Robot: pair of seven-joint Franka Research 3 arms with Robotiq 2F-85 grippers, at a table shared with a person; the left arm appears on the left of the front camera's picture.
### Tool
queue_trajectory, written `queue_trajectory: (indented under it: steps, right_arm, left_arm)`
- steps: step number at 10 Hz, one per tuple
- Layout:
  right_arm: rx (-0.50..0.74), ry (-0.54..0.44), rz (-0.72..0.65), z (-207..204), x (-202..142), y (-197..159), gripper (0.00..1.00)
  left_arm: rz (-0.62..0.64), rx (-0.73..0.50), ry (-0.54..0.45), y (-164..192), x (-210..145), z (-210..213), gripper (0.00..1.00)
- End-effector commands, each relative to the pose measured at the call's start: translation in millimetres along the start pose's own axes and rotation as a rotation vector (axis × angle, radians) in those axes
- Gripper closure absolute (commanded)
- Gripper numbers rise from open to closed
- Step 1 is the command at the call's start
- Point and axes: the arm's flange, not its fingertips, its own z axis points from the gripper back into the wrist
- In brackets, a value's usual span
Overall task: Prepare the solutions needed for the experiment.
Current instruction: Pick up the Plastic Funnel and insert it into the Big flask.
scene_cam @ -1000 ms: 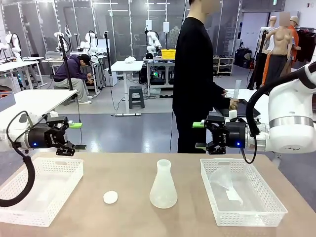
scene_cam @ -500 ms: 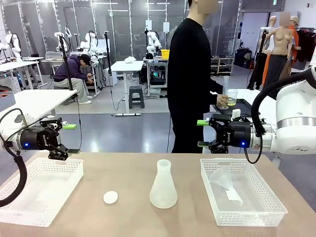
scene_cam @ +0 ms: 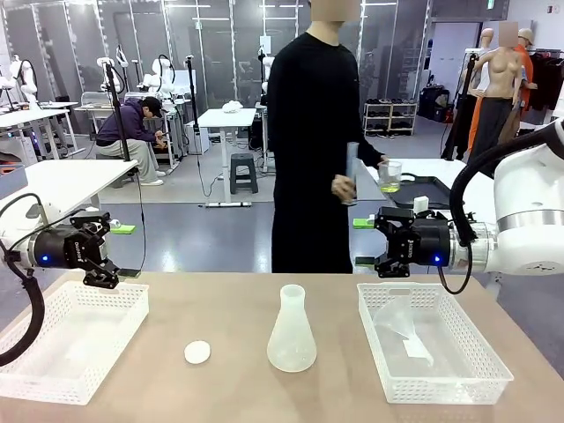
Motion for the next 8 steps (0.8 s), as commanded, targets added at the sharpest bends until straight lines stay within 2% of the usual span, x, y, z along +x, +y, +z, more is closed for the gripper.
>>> queue_trajectory:
  steps: [1, 2, 3, 5, 6, 7, 8]
  right_arm:
    - [0.005, -0.016, -0.005, -2.5, 0.7, 0.7, 0.00]
    - [0.000, 0.000, 0.000, 0.0, 0.0, 0.0, 0.00]
    - [-0.081, 0.223, 0.198, -13.0, 12.4, 26.0, 0.00]
    - [-0.313, 0.371, 0.378, -43.2, 24.5, 71.3, 0.00]
    - [-0.430, 0.440, 0.502, -55.7, 26.1, 82.9, 0.00]
    - [-0.648, 0.543, 0.628, -69.6, 29.0, 88.9, 0.00]
    - [-0.771, 0.653, 0.720, -74.4, 31.6, 92.0, 0.00]
  left_arm:
    - [0.003, -0.005, -0.002, 0.1, -0.4, -0.3, 0.00]
    - [0.003, -0.005, -0.002, 0.1, -0.4, -0.3, 0.00]
    - [0.003, -0.005, -0.002, 0.1, -0.4, -0.3, 0.00]
    - [0.003, -0.005, -0.002, 0.1, -0.4, -0.3, 0.00]
    - [0.003, -0.005, -0.002, 0.1, -0.4, -0.3, 0.00]
    - [0.003, -0.005, -0.002, 0.1, -0.4, -0.3, 0.00]
    - [0.003, -0.005, -0.002, 0.1, -0.4, -0.3, 0.00]
